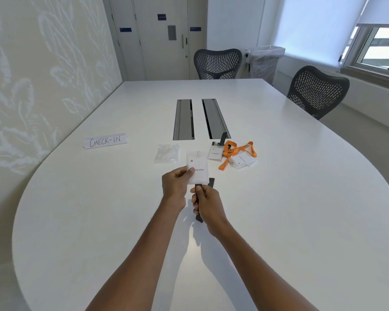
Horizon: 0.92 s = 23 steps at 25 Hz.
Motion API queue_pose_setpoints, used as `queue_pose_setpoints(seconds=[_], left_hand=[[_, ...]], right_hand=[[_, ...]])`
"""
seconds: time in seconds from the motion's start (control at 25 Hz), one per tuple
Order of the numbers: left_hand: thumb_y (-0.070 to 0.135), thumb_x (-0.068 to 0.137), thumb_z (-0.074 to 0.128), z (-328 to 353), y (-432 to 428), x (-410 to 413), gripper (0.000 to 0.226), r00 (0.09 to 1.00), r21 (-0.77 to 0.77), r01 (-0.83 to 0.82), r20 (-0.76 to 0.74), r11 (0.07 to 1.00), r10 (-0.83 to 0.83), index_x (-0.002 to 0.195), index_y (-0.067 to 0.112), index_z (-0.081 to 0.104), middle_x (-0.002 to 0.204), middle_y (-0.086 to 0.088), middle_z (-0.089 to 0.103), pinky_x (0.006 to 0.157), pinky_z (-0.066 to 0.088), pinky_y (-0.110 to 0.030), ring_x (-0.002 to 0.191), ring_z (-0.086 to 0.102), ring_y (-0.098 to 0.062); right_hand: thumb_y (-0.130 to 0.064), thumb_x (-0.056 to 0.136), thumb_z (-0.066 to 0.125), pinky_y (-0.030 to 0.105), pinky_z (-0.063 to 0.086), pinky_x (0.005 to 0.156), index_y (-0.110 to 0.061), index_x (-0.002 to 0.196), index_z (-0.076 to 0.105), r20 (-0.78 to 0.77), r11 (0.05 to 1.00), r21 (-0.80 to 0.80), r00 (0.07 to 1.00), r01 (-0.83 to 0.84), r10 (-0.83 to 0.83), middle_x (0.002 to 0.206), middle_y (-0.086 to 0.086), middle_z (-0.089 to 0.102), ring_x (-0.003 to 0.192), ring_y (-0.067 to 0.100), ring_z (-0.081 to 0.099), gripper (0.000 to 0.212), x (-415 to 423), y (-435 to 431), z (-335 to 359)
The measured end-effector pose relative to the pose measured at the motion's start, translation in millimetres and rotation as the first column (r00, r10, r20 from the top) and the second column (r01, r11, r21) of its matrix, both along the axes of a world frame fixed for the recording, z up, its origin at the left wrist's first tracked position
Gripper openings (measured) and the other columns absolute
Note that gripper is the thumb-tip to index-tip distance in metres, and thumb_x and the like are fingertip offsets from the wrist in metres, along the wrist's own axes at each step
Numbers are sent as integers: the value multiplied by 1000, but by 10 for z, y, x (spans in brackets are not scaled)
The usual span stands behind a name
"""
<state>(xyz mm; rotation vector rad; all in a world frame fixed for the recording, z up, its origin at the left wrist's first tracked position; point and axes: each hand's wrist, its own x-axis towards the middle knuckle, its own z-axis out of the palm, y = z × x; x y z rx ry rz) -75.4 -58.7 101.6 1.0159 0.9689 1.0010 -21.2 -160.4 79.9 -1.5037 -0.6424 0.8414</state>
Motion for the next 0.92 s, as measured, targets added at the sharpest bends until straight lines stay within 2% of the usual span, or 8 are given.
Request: queue_pose_setpoints(seconds=[0.12, 0.2, 0.32, 0.48, 0.56, 0.64, 0.8, 0.92], left_hand=[[10, 86, 84, -22, -29, 45, 25, 995, 87, -47, -78, 995, 54, 110, 4, 80, 100, -5, 81, 87, 61, -33, 94, 75, -22], [12, 85, 86, -20, -33, 52, 23, 988, 165, -73, -121, 984, 94, 107, 6, 81, 94, -2, 81, 87, 61, -31, 88, 75, -17], [14, 84, 86, 6, -12, 33, 19, 971, 288, -79, -194, 955, 138, 102, 8, 83, 89, 4, 81, 82, 60, -27, 86, 76, -15], [15, 86, 85, -23, 29, -14, 13, 954, 405, -21, -266, 914, 140, 97, 10, 84, 84, 6, 81, 75, 61, -26, 81, 78, -13], [16, 86, 84, -59, 57, -31, 13, 947, 414, 7, -296, 910, 128, 99, 12, 84, 87, 6, 82, 73, 59, -22, 79, 77, -8], [16, 87, 84, -110, 76, -47, 15, 934, 437, 29, -333, 899, 131, 101, 11, 84, 91, 7, 81, 71, 56, -16, 80, 76, -6], [13, 91, 80, -234, 82, -96, 17, 919, 482, 100, -380, 871, 104, 107, 10, 82, 94, 0, 80, 75, 57, -20, 85, 76, -13], [13, 94, 77, -284, 70, -136, 16, 917, 497, 147, -393, 855, 71, 108, 10, 82, 89, -2, 76, 70, 48, -10, 80, 71, -12]], right_hand=[[-26, 113, 42, 28, 40, 50, -5, 100, 68, 36, 997, -59, 998, 50, -48, 70, 3, 59, 53, 12, 48, 35, 61, 58, 30], [-27, 107, 53, 28, 45, 53, -9, 97, 67, 215, 992, -100, 975, 74, -51, 75, 4, 61, 60, 14, 52, 25, 120, 72, 51], [-21, 97, 65, 33, 58, 68, -19, 110, 54, 653, 956, -272, 751, 107, 102, 90, -5, 64, 74, 16, 64, 17, 193, 60, 134], [-11, 103, 55, 38, 57, 61, -19, 115, 48, 877, 956, -260, 448, 136, 175, 100, 3, 67, 70, 23, 64, 16, 343, 150, 360], [-7, 101, 62, 30, 48, 55, -16, 109, 59, 943, 971, -210, 285, 116, 170, 106, 4, 60, 67, 23, 60, 12, 483, 203, 493], [-4, 97, 69, 29, 48, 56, -16, 107, 68, 969, 981, -162, 205, 108, 138, 106, 4, 59, 69, 25, 62, 17, 647, 258, 614], [-6, 100, 61, 39, 55, 62, -18, 97, 60, 982, 990, -118, 154, 78, 105, 92, 3, 68, 74, 28, 65, 12, 917, 379, 823], [-4, 98, 63, 38, 54, 61, -16, 97, 69, 989, 996, -72, 133, 57, 63, 92, 2, 67, 74, 29, 66, 13, 1069, 444, 913]])
